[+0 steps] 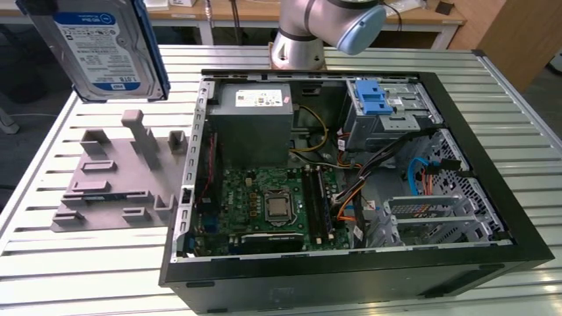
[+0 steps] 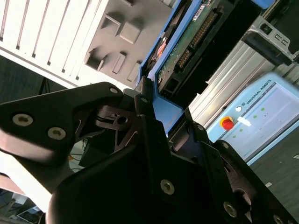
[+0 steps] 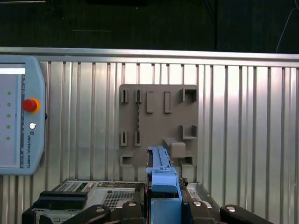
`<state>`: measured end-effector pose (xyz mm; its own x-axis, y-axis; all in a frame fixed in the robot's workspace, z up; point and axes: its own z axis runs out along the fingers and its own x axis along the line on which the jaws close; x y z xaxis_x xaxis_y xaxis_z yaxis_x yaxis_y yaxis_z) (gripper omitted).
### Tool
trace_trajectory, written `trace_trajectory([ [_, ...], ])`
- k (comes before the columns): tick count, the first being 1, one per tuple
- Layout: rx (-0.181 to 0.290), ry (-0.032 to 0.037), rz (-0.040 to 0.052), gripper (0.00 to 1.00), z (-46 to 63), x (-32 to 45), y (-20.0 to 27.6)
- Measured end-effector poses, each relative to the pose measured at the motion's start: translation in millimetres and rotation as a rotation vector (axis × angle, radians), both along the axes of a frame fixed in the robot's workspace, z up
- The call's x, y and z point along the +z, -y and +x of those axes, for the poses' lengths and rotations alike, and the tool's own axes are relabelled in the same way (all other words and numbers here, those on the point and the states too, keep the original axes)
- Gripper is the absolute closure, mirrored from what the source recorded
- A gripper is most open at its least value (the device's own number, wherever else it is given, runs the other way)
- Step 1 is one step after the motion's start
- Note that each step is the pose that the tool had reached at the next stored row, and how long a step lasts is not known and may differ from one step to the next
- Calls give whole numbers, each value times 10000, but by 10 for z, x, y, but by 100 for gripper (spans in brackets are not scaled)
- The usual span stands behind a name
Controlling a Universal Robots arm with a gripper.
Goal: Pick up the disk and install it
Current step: 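Pick up the disk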
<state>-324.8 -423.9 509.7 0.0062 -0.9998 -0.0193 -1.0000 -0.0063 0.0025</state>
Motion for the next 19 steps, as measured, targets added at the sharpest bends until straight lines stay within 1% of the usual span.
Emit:
trace_trajectory([
  [7,-1,0,0,64,130,-7,1],
  [19,-1,0,0,64,238,-19,1],
])
